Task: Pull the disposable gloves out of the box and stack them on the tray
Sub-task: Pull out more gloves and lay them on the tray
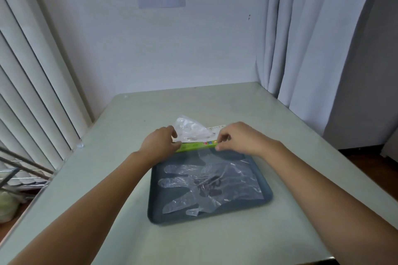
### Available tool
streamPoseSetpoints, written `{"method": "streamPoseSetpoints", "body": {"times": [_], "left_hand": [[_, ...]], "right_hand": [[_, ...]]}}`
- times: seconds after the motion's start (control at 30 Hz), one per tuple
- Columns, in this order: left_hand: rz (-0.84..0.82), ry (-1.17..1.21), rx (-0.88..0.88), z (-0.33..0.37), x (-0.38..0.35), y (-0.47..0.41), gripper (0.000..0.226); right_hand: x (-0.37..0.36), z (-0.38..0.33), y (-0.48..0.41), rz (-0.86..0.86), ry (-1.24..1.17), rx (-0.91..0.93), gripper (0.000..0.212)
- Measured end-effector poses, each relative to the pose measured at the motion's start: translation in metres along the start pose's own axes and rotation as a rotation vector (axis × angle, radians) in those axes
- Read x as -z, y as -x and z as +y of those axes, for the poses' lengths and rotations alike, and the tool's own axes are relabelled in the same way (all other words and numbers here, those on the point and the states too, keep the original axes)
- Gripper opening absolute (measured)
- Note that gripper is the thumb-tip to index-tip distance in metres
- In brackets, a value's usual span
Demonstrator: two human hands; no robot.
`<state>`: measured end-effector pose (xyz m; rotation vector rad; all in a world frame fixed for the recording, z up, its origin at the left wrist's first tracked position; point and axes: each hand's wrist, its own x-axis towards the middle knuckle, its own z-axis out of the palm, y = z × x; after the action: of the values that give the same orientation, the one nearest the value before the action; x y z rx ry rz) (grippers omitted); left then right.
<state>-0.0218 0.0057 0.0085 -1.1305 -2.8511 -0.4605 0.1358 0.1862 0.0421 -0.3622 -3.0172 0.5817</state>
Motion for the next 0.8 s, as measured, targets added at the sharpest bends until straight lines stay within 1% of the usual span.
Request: {"method": "streamPoseSetpoints", "body": {"times": [0.07,0.13,0.27,0.33,0.37,0.47,0.5,0.6,0.67,0.73,0.8], "left_hand": [[0.076,0.077,-0.006,-0.007,-0.003,-0.005,0.036],[0.084,0.117,-0.043,-0.009,-0.007,-0.010,0.040],[-0.037,0.133,-0.107,-0.005,-0.020,-0.016,0.046],[-0.046,0.165,-0.094,-0.005,-0.027,-0.017,0.046],[-0.030,0.193,-0.072,-0.006,-0.030,-0.018,0.045],[0.045,0.277,-0.007,-0.012,-0.034,-0.020,0.048],[0.064,0.294,0.003,-0.013,-0.035,-0.020,0.050],[0.085,0.303,0.018,-0.014,-0.036,-0.022,0.063],[0.087,0.305,0.030,-0.013,-0.036,-0.023,0.075],[0.089,0.315,0.037,-0.012,-0.035,-0.023,0.086],[0.088,0.295,-0.001,-0.010,-0.034,-0.023,0.090]], "right_hand": [[-0.003,0.003,-0.023,0.092,-0.046,0.003,0.019],[-0.012,0.005,-0.047,0.120,-0.060,0.015,0.020],[-0.036,0.007,-0.080,0.075,-0.048,0.016,0.038],[-0.044,0.011,-0.089,0.093,-0.019,0.010,0.044],[-0.047,0.012,-0.093,0.120,0.001,0.011,0.042],[-0.050,0.016,-0.097,0.197,0.031,0.031,0.018],[-0.051,0.017,-0.097,0.224,0.002,0.030,0.016],[-0.051,0.024,-0.099,0.307,-0.247,-0.048,0.013],[-0.051,0.031,-0.101,0.323,-0.453,-0.154,0.012],[-0.053,0.037,-0.102,0.324,-0.744,-0.256,0.007],[-0.053,0.041,-0.102,0.324,-1.048,-0.335,0.011]]}}
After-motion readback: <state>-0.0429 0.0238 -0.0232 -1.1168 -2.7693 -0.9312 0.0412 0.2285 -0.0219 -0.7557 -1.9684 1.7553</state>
